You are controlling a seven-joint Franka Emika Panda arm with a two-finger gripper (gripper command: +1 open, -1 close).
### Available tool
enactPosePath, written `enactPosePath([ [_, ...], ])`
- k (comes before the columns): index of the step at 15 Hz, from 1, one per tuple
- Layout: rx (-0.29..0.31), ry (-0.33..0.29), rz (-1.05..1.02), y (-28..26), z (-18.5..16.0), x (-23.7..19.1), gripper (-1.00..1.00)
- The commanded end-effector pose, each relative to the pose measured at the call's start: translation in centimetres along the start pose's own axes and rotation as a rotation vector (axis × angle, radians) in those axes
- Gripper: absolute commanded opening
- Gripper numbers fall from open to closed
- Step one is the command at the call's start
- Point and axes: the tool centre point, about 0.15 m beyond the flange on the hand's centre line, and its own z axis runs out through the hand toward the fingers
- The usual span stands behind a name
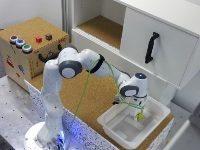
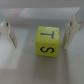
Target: Go towards the yellow block and grasp it
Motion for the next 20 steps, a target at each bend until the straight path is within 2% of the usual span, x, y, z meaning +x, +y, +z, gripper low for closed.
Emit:
enactPosePath([
  [1, 0.006, -0.142, 0.037, 0.9, 0.9, 1.1, -1.0],
  [3, -0.024, -0.154, 0.058, 1.9, 1.0, 0.5, -1.0],
  [7, -0.025, -0.143, 0.057, 2.6, 0.2, 0.7, -1.0],
  [9, 0.026, -0.141, 0.067, 2.0, -0.9, 0.8, -1.0],
  [13, 0.182, -0.046, 0.03, -1.1, -6.6, 1.5, -1.0],
  [16, 0.3, -0.022, 0.009, -2.6, -10.4, 1.0, -1.0],
  [18, 0.355, -0.012, -0.045, -3.7, -12.4, 0.0, -1.0],
  [20, 0.382, 0.001, -0.106, -4.3, -13.9, -1.4, -1.0],
])
